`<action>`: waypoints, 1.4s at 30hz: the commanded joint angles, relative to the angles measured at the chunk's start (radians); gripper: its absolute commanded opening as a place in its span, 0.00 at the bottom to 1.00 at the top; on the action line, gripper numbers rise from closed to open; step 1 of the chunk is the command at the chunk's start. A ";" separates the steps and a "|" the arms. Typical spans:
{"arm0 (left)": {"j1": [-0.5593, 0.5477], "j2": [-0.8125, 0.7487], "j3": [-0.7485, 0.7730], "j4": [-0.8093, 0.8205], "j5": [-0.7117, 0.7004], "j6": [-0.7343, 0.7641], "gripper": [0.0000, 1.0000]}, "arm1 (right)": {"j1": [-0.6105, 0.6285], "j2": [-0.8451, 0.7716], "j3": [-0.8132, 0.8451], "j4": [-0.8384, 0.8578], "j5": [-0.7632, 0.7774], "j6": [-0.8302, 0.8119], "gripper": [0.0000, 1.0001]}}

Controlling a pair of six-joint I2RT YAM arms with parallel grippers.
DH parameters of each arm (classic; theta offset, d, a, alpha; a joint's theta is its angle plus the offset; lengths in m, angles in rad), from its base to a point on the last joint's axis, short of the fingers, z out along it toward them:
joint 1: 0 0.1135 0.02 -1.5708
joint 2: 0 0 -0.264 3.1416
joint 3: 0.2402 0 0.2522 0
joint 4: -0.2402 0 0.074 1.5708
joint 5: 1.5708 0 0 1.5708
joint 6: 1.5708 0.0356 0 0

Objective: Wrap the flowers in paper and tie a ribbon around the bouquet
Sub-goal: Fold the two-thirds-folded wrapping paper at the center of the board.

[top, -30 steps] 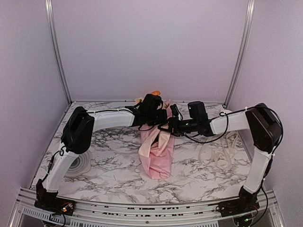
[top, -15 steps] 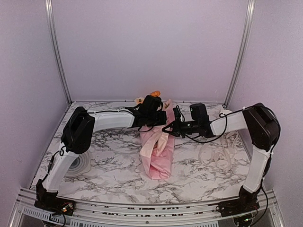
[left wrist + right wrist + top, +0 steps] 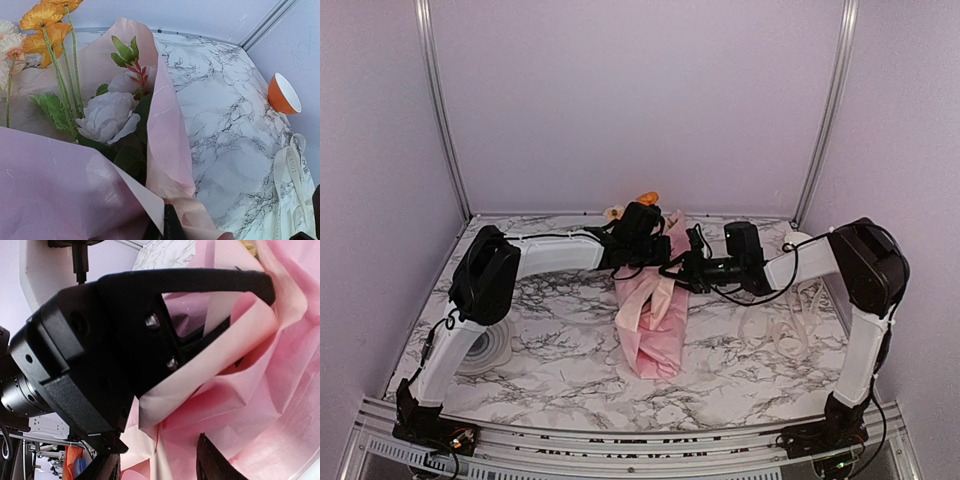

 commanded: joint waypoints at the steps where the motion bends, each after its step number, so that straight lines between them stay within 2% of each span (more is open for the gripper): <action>1: 0.000 0.006 -0.021 -0.014 0.030 0.009 0.00 | 0.017 0.026 0.061 0.008 -0.009 -0.014 0.49; 4: 0.000 0.001 -0.027 -0.004 0.036 0.008 0.00 | 0.020 0.054 0.075 -0.002 0.005 -0.014 0.42; 11: 0.000 -0.005 -0.044 0.014 0.052 0.007 0.00 | 0.015 0.098 0.109 -0.023 0.021 -0.014 0.00; 13: 0.000 -0.018 -0.054 0.019 0.052 0.014 0.02 | 0.009 0.100 0.101 -0.026 0.027 -0.016 0.00; 17: 0.000 -0.081 -0.089 0.019 0.026 0.056 0.37 | -0.007 0.127 0.083 -0.001 0.012 -0.003 0.00; 19: 0.001 -0.125 -0.105 0.007 0.003 0.092 0.49 | -0.010 0.141 0.077 0.016 0.003 0.004 0.00; 22: -0.001 -0.200 -0.137 -0.022 -0.014 0.143 0.58 | -0.010 0.154 0.076 0.026 -0.004 0.003 0.00; 26: -0.010 -0.329 -0.232 -0.090 -0.001 0.184 0.62 | -0.012 0.159 0.077 0.036 -0.011 0.008 0.00; 30: -0.046 -0.531 -0.493 -0.115 0.014 0.114 0.63 | -0.012 0.163 0.072 0.058 -0.019 0.021 0.00; 33: -0.091 -0.645 -0.684 -0.103 0.038 0.051 0.67 | -0.012 0.158 0.064 0.064 -0.021 0.019 0.00; 37: -0.140 -0.682 -0.817 -0.044 0.116 -0.010 0.69 | -0.013 0.158 0.067 0.059 -0.022 0.013 0.00; 42: -0.151 -0.646 -0.852 0.007 0.160 -0.047 0.69 | -0.013 0.154 0.067 0.052 -0.014 0.007 0.00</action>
